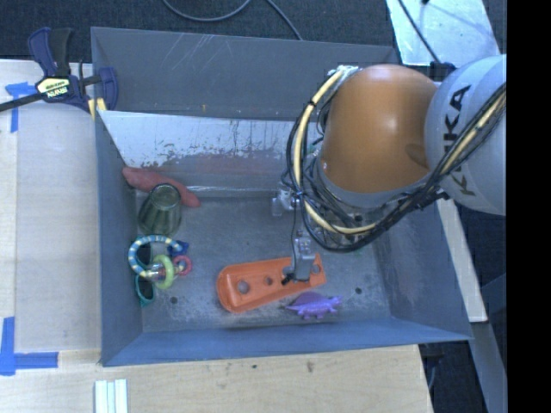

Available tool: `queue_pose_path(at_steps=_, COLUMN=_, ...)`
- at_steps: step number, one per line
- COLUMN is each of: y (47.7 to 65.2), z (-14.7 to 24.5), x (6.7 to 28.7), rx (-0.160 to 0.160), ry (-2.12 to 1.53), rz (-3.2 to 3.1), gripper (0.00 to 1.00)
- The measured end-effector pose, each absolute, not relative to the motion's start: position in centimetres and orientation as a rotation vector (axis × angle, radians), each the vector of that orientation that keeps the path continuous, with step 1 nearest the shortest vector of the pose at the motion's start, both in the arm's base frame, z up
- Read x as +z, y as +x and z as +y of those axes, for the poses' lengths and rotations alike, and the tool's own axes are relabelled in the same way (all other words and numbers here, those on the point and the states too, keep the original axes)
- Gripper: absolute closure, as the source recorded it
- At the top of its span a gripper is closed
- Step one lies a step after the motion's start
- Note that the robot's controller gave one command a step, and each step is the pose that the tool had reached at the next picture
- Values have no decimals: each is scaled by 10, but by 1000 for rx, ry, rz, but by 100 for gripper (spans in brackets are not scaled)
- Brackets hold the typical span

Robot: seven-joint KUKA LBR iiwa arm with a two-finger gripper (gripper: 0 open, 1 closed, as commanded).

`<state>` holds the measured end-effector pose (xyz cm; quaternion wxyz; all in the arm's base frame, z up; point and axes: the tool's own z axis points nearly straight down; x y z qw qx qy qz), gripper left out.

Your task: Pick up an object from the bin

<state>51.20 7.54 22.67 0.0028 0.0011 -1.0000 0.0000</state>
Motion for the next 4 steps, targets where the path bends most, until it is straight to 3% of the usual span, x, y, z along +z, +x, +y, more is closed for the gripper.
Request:
queue_pose_path(at_steps=1, y=514, z=75, x=231, rx=-1, ry=0, rz=-3145, gripper=0)
queue_pose_path(at_steps=2, y=516, z=71, x=187, rx=-1, ry=161, rz=-3143, gripper=0)
queue_pose_path(at_steps=3, y=507, z=72, x=159, rx=-1, ry=365, rz=-3123, gripper=0)
queue_pose_path(at_steps=4, y=534, z=44, x=156, rx=0, ry=619, rz=-3090, gripper=0)
